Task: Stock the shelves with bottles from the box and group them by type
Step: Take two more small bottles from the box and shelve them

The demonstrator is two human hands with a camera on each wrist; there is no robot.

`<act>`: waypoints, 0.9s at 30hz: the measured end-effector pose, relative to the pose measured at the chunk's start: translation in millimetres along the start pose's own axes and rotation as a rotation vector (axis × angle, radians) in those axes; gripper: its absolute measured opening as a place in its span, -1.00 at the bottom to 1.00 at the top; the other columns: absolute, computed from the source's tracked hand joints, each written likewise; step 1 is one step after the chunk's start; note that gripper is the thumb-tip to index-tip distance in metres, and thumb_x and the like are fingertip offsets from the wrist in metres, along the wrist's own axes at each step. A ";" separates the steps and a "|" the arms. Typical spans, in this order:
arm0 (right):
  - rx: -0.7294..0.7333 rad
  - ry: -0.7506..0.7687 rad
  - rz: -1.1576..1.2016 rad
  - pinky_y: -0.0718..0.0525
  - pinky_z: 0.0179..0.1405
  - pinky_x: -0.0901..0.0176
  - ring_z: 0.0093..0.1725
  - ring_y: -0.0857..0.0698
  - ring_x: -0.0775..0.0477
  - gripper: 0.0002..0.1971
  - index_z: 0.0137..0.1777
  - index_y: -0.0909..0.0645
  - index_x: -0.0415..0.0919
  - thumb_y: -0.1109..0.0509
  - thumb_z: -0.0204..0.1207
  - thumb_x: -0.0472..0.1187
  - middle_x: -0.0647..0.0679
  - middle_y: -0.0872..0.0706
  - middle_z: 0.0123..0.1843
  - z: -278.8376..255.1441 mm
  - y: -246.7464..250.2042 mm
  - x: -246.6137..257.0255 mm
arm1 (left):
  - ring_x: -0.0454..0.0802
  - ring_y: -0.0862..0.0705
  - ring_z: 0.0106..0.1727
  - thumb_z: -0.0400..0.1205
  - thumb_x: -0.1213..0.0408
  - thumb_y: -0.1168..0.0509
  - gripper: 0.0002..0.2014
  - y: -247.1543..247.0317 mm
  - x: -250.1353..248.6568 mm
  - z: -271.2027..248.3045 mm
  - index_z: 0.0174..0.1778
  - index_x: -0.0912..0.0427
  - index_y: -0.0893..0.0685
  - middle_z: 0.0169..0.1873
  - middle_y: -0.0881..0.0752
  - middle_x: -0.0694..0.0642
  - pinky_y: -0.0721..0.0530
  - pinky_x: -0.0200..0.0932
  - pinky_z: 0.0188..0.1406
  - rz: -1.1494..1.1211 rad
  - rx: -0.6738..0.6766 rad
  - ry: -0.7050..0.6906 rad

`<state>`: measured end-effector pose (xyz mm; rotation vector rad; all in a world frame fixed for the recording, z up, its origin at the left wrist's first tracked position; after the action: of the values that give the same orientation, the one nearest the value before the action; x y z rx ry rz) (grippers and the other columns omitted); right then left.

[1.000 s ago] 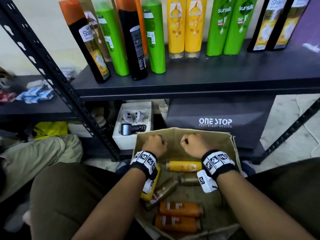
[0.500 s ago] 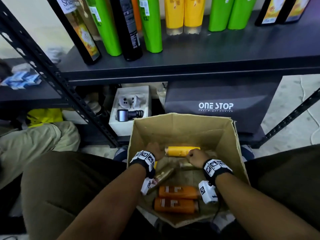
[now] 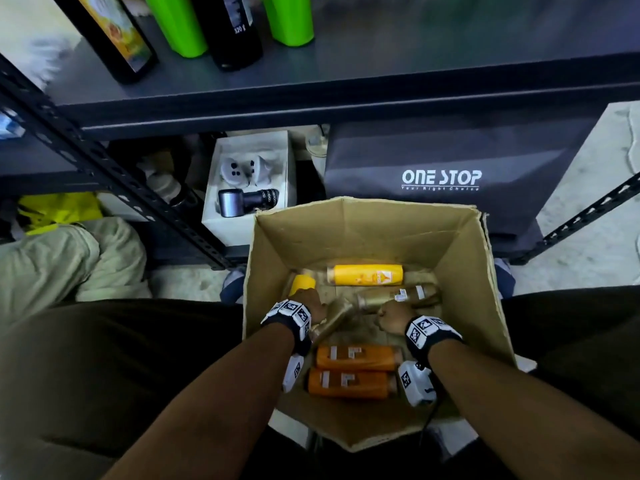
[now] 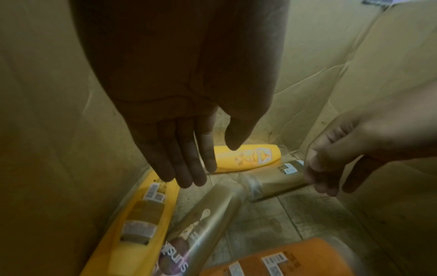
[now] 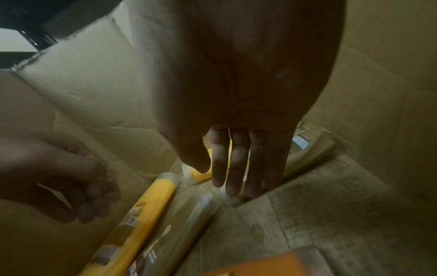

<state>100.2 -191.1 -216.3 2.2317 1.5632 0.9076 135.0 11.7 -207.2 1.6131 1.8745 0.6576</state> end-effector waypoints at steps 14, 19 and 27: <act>0.333 0.078 -0.226 -0.47 0.54 -0.19 0.60 -0.41 -0.28 -0.18 0.74 -0.19 -0.02 -0.50 0.54 0.02 -0.17 -0.34 0.68 44.3 -95.6 4.4 | 0.33 -0.69 0.26 0.75 -0.18 -0.21 -0.42 -30.9 11.2 26.2 0.18 0.37 -0.69 0.23 -0.72 0.34 -0.60 0.00 0.02 -0.102 0.056 0.038; 0.320 0.123 -0.257 -0.40 0.57 -0.29 0.67 -0.26 -0.34 -0.10 0.75 -0.13 0.06 -0.55 0.49 0.02 -0.16 -0.21 0.70 56.4 -111.7 3.6 | 0.28 -0.71 0.19 0.76 -0.14 -0.22 -0.48 -48.8 20.6 36.8 0.05 0.34 -0.70 0.18 -0.74 0.35 -0.60 -0.03 0.01 -0.136 0.087 0.054; 0.268 0.155 -0.301 -0.35 0.54 -0.37 0.64 -0.20 -0.35 0.05 0.70 -0.13 0.13 -0.67 0.30 0.15 -0.13 -0.21 0.64 68.4 -116.7 0.5 | 0.30 -0.72 0.01 0.75 -0.11 -0.22 -0.52 -58.9 25.8 39.3 -0.42 0.09 -0.42 0.01 -0.76 0.32 -0.54 -0.07 -0.15 -0.206 0.065 0.081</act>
<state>56.1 -137.1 -332.2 2.0454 2.1335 0.8410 118.2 28.4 -278.7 1.4256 2.1067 0.5864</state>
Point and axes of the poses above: each hand's wrist, its own z-axis towards the middle knuckle, its own y-axis out of the back of the hand, x = y × z, the point moved 10 cm from there along z, towards the middle knuckle
